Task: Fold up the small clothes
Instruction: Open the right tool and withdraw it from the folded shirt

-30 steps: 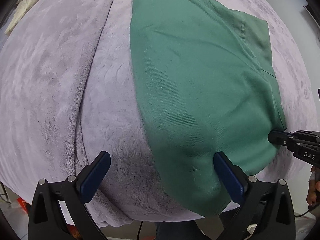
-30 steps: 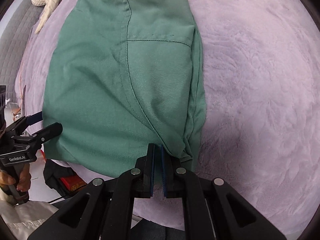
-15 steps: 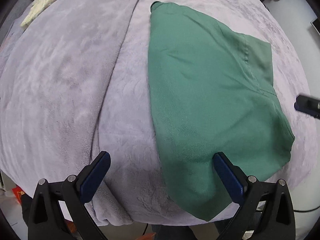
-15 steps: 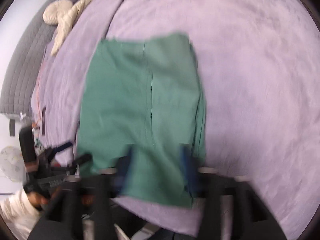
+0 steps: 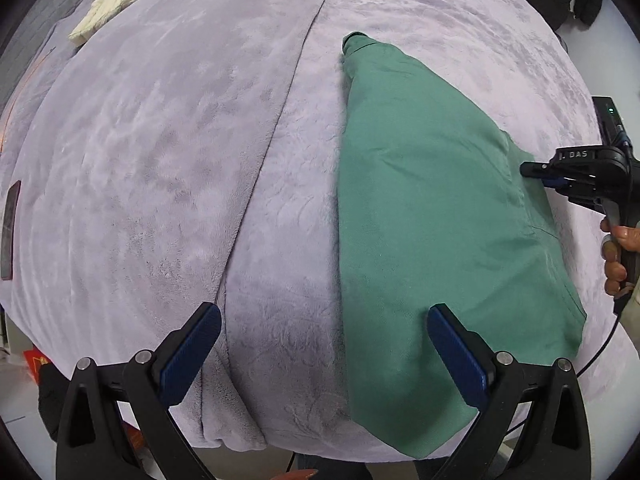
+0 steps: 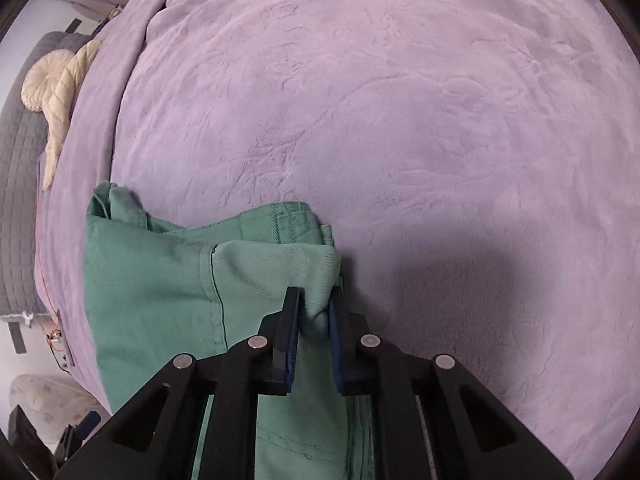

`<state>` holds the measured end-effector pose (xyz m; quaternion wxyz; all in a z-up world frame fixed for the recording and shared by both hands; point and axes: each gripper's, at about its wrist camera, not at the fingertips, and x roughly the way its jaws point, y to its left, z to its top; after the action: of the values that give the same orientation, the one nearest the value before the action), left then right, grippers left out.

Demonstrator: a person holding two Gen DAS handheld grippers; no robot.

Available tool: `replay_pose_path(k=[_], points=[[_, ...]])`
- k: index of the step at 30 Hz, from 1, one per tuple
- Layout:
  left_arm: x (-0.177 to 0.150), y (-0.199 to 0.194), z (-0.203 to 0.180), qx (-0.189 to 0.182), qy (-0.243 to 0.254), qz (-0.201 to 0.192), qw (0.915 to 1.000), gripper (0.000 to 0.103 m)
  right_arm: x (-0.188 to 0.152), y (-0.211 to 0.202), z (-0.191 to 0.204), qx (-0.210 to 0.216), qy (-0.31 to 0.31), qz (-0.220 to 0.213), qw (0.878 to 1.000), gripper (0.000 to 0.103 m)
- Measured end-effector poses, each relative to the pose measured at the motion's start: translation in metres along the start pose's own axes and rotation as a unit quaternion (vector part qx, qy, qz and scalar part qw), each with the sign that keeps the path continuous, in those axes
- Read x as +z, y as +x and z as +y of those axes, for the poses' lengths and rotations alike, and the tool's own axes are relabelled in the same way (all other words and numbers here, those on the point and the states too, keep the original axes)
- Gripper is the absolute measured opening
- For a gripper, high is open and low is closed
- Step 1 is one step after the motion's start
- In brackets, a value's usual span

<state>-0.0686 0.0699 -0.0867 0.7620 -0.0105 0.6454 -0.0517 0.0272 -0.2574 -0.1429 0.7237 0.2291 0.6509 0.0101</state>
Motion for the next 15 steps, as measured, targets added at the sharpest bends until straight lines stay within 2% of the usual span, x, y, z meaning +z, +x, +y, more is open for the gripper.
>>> replay_pose_path(k=[2,6,8,9,10,15], points=[[0.0,0.0,-0.004,0.008,0.001,0.002,1.0,0.103,0.0,-0.008,-0.007,0.012,0.012,0.0,1.0,0.017],[0.009,-0.003,-0.011,0.018,0.012,0.001,0.9998,0.103,-0.011,-0.043,-0.007,0.0,0.0,-0.011,1.0,0.023],[0.011,-0.006,-0.016,0.02,0.02,0.001,0.9996,0.103,-0.023,-0.062,-0.002,-0.012,-0.019,-0.014,1.0,0.036],[0.012,-0.007,-0.018,0.018,0.024,0.003,0.9995,0.103,-0.03,-0.069,0.0,-0.013,-0.023,-0.016,1.0,0.055],[0.011,-0.01,-0.017,0.018,0.028,0.003,0.9994,0.103,-0.038,-0.077,0.002,-0.014,-0.026,-0.018,0.999,0.07],[0.013,-0.018,-0.023,0.019,0.047,0.004,0.9987,0.103,-0.082,-0.096,0.007,-0.016,-0.028,0.005,0.999,0.074]])
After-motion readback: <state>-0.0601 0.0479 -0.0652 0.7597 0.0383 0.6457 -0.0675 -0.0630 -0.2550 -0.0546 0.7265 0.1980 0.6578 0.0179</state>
